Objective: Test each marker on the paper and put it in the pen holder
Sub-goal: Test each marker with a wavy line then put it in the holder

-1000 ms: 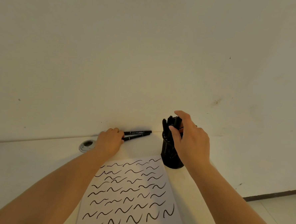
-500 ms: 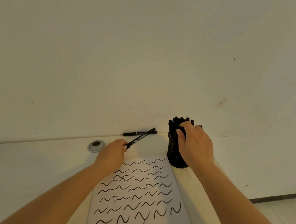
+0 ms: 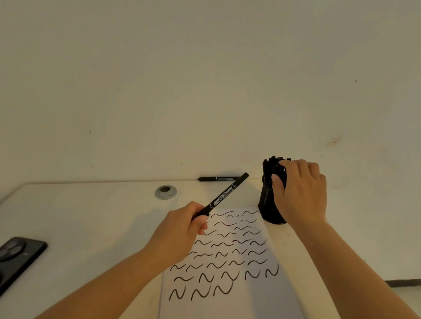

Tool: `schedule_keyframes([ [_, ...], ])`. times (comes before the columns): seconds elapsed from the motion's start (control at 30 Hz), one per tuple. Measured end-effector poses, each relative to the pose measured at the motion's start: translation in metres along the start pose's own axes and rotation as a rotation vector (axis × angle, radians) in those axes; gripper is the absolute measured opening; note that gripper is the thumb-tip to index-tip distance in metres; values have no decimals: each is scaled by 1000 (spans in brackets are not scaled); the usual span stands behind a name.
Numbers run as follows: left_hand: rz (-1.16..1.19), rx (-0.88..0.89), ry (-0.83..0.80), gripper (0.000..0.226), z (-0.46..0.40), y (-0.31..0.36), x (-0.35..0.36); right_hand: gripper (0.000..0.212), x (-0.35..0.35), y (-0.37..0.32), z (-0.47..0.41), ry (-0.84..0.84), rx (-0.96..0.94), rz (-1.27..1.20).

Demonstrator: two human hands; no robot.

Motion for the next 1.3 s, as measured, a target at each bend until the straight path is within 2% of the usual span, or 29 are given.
schedule_keyframes([
  [0.1, 75, 11, -10, 15, 15, 14, -3, 18, -21, -15, 21, 61, 58, -218],
  [0.13, 108, 16, -15, 16, 19, 19, -3, 15, -22, -19, 30, 25, 96, -323],
  [0.27, 206, 38, -68, 21, 40, 35, 3, 25, -16, -44, 72, -230, 256, -716],
  [0.43, 257, 42, -181, 24, 65, 41, 16, 29, -20, -66, 107, -322, 317, -945],
  [0.6, 247, 53, -269, 26, 88, 42, 23, 22, -21, -78, 127, -413, 360, -1043],
  [1.0, 137, 66, -117, 27, 105, 50, 8, 28, -27, -85, 143, -431, 422, -1110],
  [1.1, 218, 28, -144, 30, 106, 49, 10, 30, -29, -89, 142, -480, 392, -1186],
  [1.2, 482, -95, -277, 30, 110, 47, 21, 30, -32, -100, 144, -598, 303, -1240],
  [1.27, 617, -186, -366, 35, 115, 46, 30, 30, -31, -97, 145, -593, 306, -1200],
  [1.3, 611, -202, -359, 36, 116, 45, 31, 32, -29, -93, 146, -569, 337, -1167],
])
Point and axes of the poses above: each hand's wrist, its own z-axis away from the middle knuckle, its own x-axis out of the palm, y = z × x, the point moved 9 cm from there along -z, towards the middle knuckle, and after that the axes turned 4 degrees about y, right-handed, at the moved point
